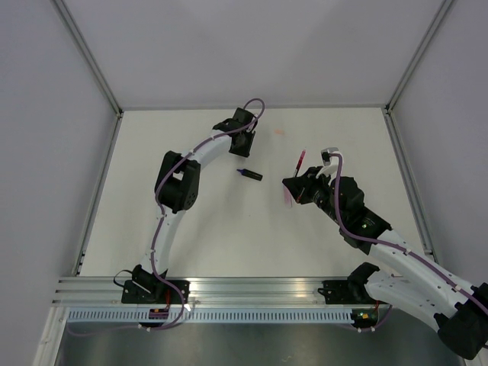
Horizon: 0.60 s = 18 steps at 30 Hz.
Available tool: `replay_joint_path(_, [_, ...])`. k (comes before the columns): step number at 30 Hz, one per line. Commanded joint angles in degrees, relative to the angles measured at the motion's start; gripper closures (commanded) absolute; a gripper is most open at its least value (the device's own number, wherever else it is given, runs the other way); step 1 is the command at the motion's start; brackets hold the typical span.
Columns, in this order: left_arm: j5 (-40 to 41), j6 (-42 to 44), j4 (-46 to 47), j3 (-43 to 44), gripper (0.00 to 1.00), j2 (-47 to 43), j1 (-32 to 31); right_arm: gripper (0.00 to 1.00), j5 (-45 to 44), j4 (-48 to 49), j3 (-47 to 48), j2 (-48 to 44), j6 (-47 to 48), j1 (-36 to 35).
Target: Insert the pens into the pen caps
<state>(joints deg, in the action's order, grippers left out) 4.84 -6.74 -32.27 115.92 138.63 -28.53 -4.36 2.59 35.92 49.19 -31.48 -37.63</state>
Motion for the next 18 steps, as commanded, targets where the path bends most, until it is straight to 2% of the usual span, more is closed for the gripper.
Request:
replay_joint_path(1, [2.0, 0.8, -3.4, 1.1, 0.63, 1.0, -0.2, 1.0, 0.0, 1.9, -0.2, -0.8, 0.1, 0.0])
replay_joint_path(18, [-1.1, -8.0, -8.9, 2.8, 0.58, 0.6, 1.2, 1.0, 0.1, 1.9, -0.2, -0.5, 0.2, 0.0])
